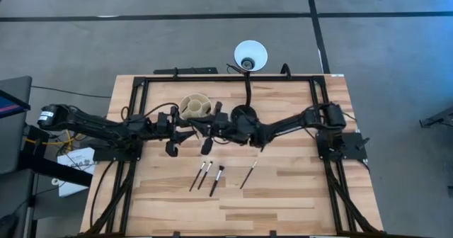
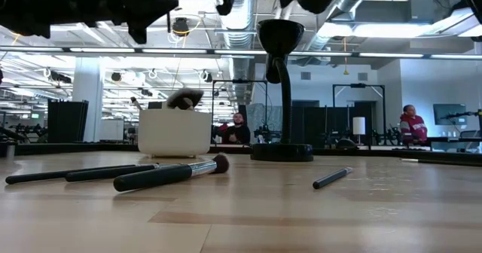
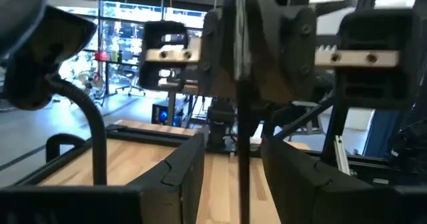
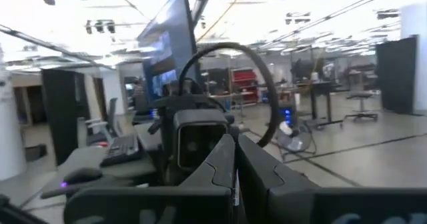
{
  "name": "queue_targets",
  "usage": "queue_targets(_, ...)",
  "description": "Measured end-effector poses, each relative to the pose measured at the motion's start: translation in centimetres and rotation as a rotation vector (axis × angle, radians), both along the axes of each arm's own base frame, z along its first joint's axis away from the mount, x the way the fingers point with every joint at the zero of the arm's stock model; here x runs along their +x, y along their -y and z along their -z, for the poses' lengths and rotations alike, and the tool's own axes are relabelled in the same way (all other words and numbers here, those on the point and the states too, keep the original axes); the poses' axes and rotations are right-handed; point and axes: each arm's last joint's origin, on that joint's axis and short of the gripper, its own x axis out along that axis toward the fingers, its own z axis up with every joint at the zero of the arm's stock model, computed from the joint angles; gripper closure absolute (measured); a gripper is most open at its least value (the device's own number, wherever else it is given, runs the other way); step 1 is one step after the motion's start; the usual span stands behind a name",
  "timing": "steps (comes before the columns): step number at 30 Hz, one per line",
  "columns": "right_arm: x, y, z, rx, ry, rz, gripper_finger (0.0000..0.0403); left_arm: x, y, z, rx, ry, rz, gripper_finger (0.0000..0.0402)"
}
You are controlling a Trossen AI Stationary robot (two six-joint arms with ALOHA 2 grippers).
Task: Put items in baskets/containers
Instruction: Put the eyeshadow brush into the organizer
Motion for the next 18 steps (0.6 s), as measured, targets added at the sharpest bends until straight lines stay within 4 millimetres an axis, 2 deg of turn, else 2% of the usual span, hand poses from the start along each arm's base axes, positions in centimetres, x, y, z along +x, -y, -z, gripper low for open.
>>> queue_targets(3, 0.2, 0.3, 0.0, 0.024, 0.009, -0.057, 0.0402, -0.18, -0.18, -0.28, 0.0, 0.018, -0.01, 0.0257)
queue_targets(10, 0.24, 0.56, -0.02, 0.033, 0.011, -0.064, 0.0402, -0.34, -0.4, -0.51, -0.001, 0.032, -0.02, 0.0265)
queue_targets(13, 0.26, 0.56, 0.07, 0.032, 0.0, -0.063, 0.0402, -0.32, -0.4, -0.46, 0.0, 0.029, -0.018, 0.0297)
queue_targets(18, 0.41, 0.89, 0.55, -0.007, -0.059, -0.047, 0.0402, -0.28, -0.39, -0.28, 0.001, 0.011, -0.019, 0.0384)
